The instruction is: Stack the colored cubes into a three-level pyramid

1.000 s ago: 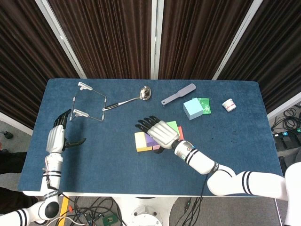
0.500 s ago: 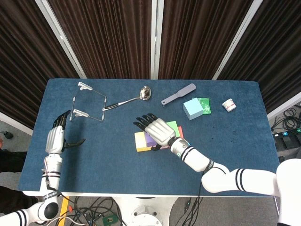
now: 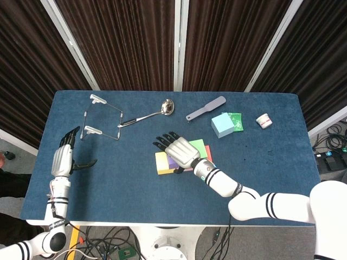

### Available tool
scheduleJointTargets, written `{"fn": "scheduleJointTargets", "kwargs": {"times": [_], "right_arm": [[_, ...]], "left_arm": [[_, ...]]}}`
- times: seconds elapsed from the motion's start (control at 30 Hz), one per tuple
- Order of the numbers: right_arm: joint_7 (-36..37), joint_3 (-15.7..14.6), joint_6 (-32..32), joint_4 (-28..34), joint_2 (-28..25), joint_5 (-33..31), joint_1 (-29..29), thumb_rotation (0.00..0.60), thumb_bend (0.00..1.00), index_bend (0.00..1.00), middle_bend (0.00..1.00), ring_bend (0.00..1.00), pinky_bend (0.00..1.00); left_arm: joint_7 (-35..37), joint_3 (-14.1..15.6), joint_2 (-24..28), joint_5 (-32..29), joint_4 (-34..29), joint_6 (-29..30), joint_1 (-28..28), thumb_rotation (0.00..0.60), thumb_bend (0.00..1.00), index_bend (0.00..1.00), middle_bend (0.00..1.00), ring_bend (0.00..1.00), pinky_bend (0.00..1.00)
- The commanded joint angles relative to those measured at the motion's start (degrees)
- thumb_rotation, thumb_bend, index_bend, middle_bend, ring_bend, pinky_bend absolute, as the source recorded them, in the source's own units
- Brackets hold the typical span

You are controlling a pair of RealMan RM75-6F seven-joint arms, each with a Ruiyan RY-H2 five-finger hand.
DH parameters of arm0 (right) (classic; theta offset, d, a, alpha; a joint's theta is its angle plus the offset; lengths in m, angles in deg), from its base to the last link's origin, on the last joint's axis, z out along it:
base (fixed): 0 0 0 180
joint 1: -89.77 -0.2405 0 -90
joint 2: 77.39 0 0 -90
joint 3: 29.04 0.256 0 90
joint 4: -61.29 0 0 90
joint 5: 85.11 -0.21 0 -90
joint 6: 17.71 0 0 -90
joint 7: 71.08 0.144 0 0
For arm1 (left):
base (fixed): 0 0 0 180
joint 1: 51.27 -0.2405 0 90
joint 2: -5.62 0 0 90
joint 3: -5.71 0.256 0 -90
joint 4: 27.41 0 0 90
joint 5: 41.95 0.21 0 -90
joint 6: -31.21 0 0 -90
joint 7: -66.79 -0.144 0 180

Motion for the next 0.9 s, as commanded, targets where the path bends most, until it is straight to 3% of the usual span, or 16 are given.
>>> {"fn": "scheduleJointTargets", "kwargs": {"times": [0.03, 0.9], "right_arm": [[-0.16, -0.06, -0.48, -0.42, 0.54, 0.12, -0.12, 0.600, 0.06, 0.00, 0.00, 0.00, 0.00], [-1.09, -0.27, -1.33, -2.76, 2.84, -1.51, -0.96, 0.600, 0.08, 0.00, 0.00, 0.00, 0.00]], "left_arm": [[0.08, 0.00, -0.04, 0.08, 0.18, -0.02, -0.03, 0.600, 0.00, 0.01, 0.06, 0.00, 0.07], [0.65, -0.07, 0.02, 0.36, 0.84, -0.32, -0.46, 0.600, 0.00, 0.01, 0.06, 0.00, 0.07]]}}
